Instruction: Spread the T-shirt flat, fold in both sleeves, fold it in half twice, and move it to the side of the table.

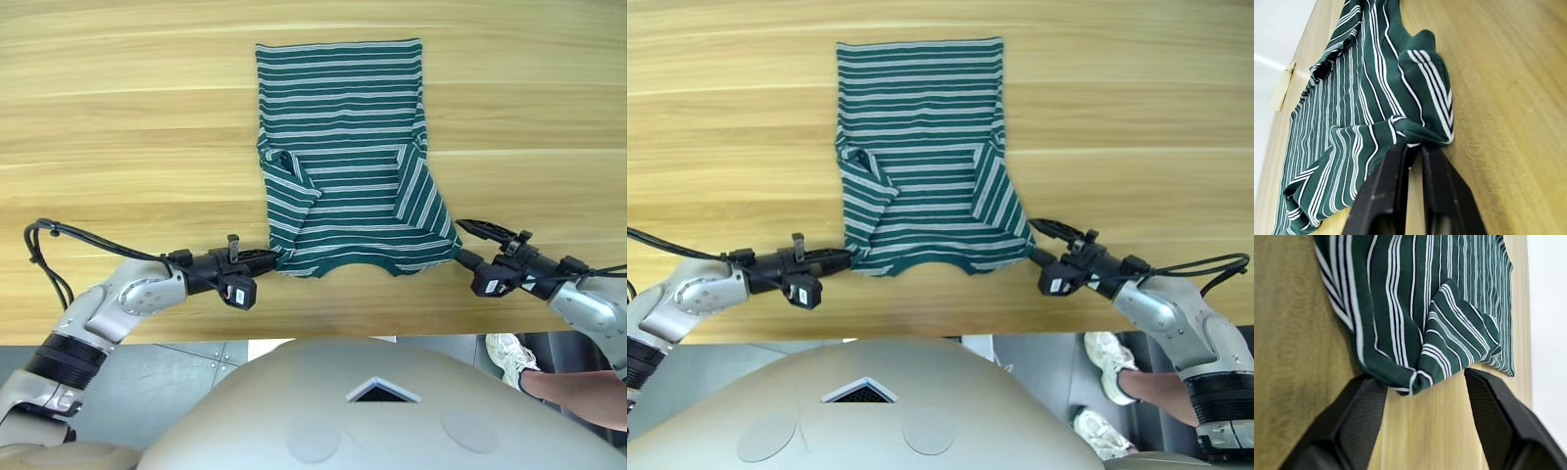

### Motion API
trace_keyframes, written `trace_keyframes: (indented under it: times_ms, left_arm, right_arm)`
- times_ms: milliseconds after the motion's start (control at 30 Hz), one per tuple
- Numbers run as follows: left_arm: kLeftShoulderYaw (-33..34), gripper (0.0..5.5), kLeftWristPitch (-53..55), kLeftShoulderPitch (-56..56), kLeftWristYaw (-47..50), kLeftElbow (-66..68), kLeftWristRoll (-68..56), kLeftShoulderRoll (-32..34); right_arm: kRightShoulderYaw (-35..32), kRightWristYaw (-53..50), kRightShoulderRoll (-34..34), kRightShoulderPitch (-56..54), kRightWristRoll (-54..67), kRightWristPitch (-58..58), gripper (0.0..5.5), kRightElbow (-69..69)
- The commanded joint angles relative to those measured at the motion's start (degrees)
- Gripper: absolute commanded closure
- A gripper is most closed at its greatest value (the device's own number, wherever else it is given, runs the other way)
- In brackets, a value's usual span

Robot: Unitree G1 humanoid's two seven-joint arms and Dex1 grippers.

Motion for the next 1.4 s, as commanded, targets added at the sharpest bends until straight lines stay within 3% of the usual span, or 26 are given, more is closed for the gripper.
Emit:
trace_keyframes:
  times_ms: [33, 67, 567, 767, 1100, 1400]
  left_arm:
    - [-3.3, 5.41, 3.4, 3.5, -3.3, 5.2, 6.0, 0.8]
    - [-3.3, 5.46, 3.4, 3.5, -3.2, 5.2, 6.0, 0.8]
    - [-2.4, 5.5, 3.2, 4.0, -2.5, 5.7, 4.9, 1.2]
    - [-0.5, 5.5, 2.0, 9.1, -1.6, 2.8, -1.9, 1.6]
    - [3.8, 5.5, 1.5, 24.0, 1.3, -7.0, -10.0, 2.4]
    - [13.7, 5.5, 4.7, 12.3, 8.6, -7.7, -20.1, -10.3]
  right_arm:
    - [1.9, 1.7, -0.3, -1.0, -1.6, -0.1, 2.64, 2.0]
    - [2.2, 1.7, -0.2, -1.3, -1.6, -0.2, 2.64, 2.3]
    - [3.5, -0.1, 1.0, -3.5, -2.0, 0.1, 5.45, 4.7]
    - [2.5, 0.0, 1.5, -0.3, 2.3, -1.3, 5.49, 0.7]
    - [-5.5, 5.7, -0.6, 15.9, 18.6, -0.2, 5.49, -11.4]
    - [-3.2, 7.4, 6.1, 1.6, 21.7, 6.6, 5.49, -13.6]
